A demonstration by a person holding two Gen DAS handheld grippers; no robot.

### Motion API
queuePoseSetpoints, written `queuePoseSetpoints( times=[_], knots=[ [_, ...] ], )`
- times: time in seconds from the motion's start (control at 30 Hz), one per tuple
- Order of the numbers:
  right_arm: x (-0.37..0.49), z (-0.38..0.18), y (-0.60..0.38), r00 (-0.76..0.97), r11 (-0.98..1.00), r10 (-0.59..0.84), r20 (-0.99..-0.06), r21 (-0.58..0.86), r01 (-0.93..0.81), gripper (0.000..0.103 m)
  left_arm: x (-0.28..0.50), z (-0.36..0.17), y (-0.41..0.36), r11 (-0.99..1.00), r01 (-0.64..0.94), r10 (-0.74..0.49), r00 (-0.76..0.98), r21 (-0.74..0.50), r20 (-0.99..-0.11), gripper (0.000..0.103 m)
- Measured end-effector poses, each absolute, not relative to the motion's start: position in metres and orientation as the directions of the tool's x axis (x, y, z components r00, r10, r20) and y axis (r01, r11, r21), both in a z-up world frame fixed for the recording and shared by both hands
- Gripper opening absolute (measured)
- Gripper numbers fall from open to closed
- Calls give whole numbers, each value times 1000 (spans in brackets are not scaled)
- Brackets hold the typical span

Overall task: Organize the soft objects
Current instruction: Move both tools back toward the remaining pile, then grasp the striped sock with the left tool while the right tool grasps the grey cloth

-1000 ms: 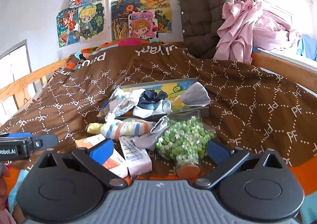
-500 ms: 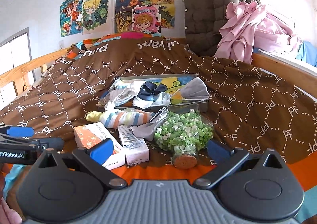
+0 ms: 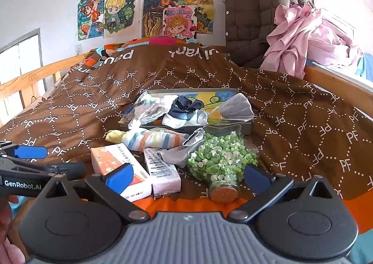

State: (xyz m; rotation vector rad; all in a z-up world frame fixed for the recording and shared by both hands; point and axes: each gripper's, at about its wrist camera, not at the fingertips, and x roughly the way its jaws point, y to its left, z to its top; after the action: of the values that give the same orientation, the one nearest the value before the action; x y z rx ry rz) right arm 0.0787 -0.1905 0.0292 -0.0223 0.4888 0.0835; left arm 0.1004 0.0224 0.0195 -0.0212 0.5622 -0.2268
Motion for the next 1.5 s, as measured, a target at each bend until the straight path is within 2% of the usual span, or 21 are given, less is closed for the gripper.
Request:
queuePoseSetpoints(
  times=[0.9,1.17,1.33,1.5],
  knots=[
    [94,19,-178,857,986,48,-514,-113,-123,103,122,9,24,980,171,-200,790,-106,-580,102],
    [105,16,-182,839,989,49,-543,-92,-117,103,137,8,26,983,149,-183,799,-106,-572,102],
    [111,13,-176,838,982,35,-544,-139,-131,103,150,4,32,983,116,-180,787,-145,-590,102],
    [120,8,-170,854,957,18,-520,-238,-165,103,170,7,30,986,142,-164,824,-83,-542,102]
  ],
)
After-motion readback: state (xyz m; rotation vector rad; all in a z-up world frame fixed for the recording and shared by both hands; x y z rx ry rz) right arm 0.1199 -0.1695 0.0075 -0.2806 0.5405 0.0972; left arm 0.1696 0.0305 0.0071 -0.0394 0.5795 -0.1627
